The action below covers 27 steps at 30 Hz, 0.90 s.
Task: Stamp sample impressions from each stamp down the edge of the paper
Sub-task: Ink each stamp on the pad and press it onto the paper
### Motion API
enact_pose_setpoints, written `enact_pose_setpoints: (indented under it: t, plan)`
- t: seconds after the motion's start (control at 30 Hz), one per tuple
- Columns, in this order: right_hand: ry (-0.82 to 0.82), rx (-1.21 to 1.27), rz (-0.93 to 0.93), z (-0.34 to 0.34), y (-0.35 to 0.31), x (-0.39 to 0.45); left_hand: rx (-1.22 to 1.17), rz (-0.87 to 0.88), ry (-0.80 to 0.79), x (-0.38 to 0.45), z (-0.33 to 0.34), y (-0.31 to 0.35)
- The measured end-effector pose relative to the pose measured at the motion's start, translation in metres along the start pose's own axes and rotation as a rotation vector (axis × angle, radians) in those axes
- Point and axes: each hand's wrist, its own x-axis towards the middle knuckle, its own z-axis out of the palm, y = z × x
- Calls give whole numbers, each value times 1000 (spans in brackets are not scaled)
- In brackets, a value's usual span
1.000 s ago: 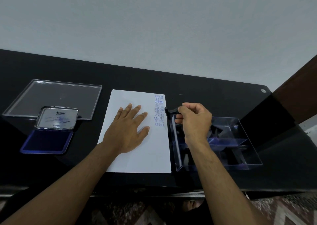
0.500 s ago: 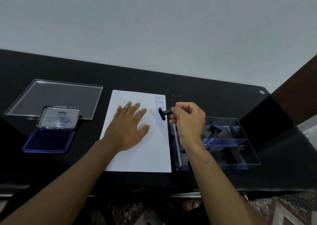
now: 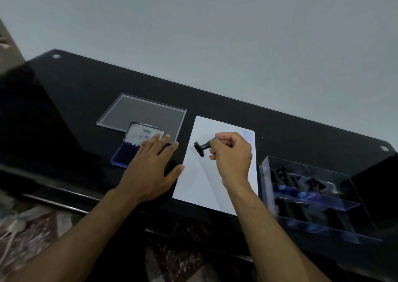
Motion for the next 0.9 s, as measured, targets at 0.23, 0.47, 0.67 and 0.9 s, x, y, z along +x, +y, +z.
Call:
enact_pose_setpoints:
  t: [0.23,0.47,0.67,0.9]
  plan:
    - [-136,-55,-33,63,-6,-31,44,-133,89,-39,-26,-63]
    - [-256,-126,-201,102,-20,-55,60,-219,102,-60,-35,-106]
    - [-337,-330,-463,120,-23,-59,89,-233,61,-61,-35,-122]
    - [-422,-496,-555,127,-24,-56,163,-235,37,-62,-26,-124]
